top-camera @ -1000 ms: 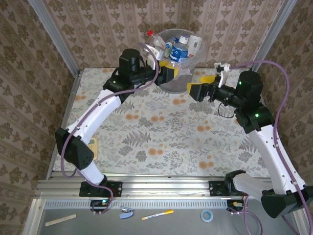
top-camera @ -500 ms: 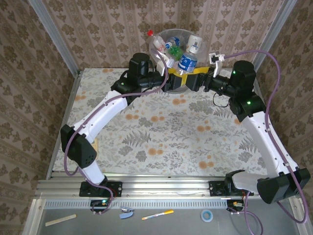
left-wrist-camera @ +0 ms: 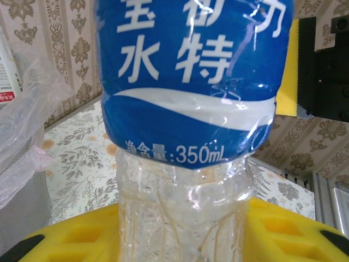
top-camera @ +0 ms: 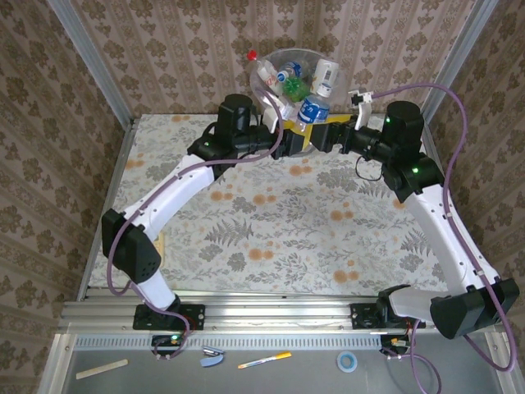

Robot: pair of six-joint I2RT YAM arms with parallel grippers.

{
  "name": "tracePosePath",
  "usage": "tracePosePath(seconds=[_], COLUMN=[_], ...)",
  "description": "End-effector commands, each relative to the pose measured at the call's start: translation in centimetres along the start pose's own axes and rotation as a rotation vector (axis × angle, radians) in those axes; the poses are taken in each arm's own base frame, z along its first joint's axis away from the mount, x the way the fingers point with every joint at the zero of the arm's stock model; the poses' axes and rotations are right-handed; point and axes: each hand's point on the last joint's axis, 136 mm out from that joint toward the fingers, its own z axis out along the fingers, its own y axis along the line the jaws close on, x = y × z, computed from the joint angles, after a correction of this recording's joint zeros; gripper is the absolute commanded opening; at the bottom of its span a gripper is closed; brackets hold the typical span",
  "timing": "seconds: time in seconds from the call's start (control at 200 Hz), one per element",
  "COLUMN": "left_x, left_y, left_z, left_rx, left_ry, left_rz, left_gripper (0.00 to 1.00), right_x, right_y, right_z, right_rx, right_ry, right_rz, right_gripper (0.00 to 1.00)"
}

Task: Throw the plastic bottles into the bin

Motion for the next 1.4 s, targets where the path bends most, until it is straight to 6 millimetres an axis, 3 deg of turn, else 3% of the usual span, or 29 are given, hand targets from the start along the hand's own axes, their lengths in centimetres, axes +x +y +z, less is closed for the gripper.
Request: tracePosePath(seconds=[0.0, 0.1, 0.525, 0.68, 0.865, 1.045, 1.14, 1.205, 1.395], left_x=[-1.2, -1.0, 0.7, 0.7, 0.9, 1.1, 0.7, 0.3, -0.7], left_y=[-2.3, -2.1, -5.1, -4.9, -4.1, -3.2, -2.5, -2.0, 0.2], left_z=[-1.6, -1.7, -0.7, -0.5, -0.3, -0.3, -0.8, -1.6, -6.3], left_rx=[0.073, 0.080, 0.173, 0.174, 0.154, 0.126, 0.086, 0.056, -0.122], left_ry=[-0.037, -0.040, 0.000, -0.009, -0.003, -0.003, -0.016, -0.033, -0.095], left_rz=[0.051, 0.046, 0.072, 0.066, 0.063, 0.064, 0.066, 0.054, 0.008], left_gripper=[0.34, 0.35, 0.35, 0.35, 0.38, 0.54, 0.86, 0.99, 1.00], right_x=[-1.4, -1.3, -0.5, 0.1, 0.1, -0.3, -1.1, -2.3, -8.5], right_y=[-0.8, -0.8, -0.8, -0.7, -0.2, 0.3, 0.2, 0.0, 0.1], right_z=[-0.6, -0.6, 2.0, 2.1, 1.6, 1.3, 1.1, 1.0, -0.8], right_rx=[0.077, 0.074, -0.020, -0.039, -0.050, -0.065, -0.046, -0.021, 0.080], right_ry=[-0.050, -0.050, -0.006, 0.006, 0.007, -0.006, -0.038, -0.084, -0.347], right_rz=[-0.041, -0.034, 0.040, 0.054, 0.057, 0.054, 0.031, 0.002, -0.169], right_gripper=[0.94, 0.96, 0.93, 0.86, 0.69, 0.53, 0.50, 0.48, 0.44])
